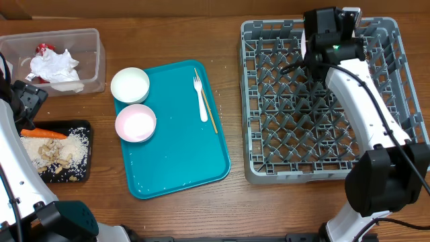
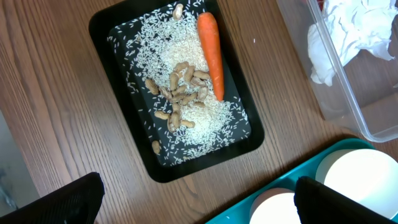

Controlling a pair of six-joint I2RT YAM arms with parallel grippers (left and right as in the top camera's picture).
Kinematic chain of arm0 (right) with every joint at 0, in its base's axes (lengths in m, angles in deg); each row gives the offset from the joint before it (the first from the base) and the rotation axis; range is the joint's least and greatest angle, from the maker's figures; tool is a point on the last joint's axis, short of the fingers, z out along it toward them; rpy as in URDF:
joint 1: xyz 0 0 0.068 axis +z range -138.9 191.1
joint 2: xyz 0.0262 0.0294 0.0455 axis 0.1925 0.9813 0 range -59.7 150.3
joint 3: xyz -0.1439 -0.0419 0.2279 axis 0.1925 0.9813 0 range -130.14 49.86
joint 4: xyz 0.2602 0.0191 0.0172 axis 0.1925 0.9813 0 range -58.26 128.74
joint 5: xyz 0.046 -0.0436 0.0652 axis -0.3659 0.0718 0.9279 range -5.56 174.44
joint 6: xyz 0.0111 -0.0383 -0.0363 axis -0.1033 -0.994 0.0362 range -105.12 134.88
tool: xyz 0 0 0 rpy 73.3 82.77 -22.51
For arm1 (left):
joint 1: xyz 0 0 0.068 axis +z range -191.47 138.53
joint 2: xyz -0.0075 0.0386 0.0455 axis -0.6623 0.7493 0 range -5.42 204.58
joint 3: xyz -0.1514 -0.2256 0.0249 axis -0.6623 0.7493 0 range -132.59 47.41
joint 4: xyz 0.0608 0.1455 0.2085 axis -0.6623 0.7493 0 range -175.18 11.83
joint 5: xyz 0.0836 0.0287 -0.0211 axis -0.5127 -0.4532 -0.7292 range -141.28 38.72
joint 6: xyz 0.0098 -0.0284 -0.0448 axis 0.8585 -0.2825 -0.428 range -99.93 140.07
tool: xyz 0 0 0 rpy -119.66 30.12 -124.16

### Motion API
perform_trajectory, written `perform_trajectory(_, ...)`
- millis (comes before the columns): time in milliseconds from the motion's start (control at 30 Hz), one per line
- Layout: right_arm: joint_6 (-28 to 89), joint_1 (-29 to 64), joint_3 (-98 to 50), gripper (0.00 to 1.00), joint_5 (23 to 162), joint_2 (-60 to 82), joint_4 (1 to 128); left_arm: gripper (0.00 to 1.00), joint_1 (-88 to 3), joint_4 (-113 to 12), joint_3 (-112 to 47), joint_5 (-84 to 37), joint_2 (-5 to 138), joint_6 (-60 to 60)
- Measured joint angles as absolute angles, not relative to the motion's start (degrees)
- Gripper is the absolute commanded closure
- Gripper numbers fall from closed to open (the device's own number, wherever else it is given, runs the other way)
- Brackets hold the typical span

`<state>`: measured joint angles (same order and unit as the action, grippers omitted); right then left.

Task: Sort waste into correct bins and load items into the dishwasher rack
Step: 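Lift the plate and stand it upright at the back of the rack, then return the right gripper to the tray and grasp the pink bowl's rim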

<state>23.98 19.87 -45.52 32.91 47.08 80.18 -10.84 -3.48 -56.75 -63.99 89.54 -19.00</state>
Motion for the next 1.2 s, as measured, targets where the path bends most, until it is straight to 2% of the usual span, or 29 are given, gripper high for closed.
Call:
perform_trajectory(200,24.9,19.9,-43.7,0.95,36.9,47.1,80.7,0.0,-10.8,-3.5,-56.7,-64.0,89.5,-19.0)
perform_trajectory(267,25.5,19.9,-43.7,0.89,37.7,47.1,80.9,0.0,-10.8,-3.5,-56.8,-64.0,89.5,-19.0)
perform_trajectory(333,25.8,19.9,-43.7,0.7,38.7,47.1,81.5,0.0,-10.8,-3.5,-56.7,-64.0,89.5,-19.0)
perform_trajectory(400,26.0,20.5,-43.7,0.4,39.9,47.1,82.1,0.0,-10.8,-3.5,-56.7,-64.0,89.5,-19.0)
perform_trajectory(433,26.3,21.1,-43.7,0.27,40.5,47.1,82.7,0.0,-10.8,-3.5,-56.7,-64.0,89.5,-19.0)
perform_trajectory(567,26.6,24.8,-46.1,0.21,44.0,47.3,88.3,0.0,-10.8,-3.5,-56.7,-64.0,89.5,-19.0)
perform_trajectory(667,26.6,28.4,-52.6,0.0,49.1,47.9,94.0,0.0,-10.8,-3.5,-56.7,-64.0,89.5,-19.0)
perform_trajectory(767,26.7,32.4,-62.4,0.0,61.8,47.9,97.8,0.0,-10.8,-3.5,-56.8,-64.0,89.5,-19.0)
perform_trajectory(1000,26.6,37.0,-67.3,0.0,94.1,47.4,92.6,0.0,-10.8,-3.5,-56.7,-64.0,89.5,-19.0)
perform_trajectory(1200,27.4,43.6,-62.3,0.0,103.5,47.7,86.5,0.0,-10.8,-3.5,-56.7,-64.0,89.5,-19.0)
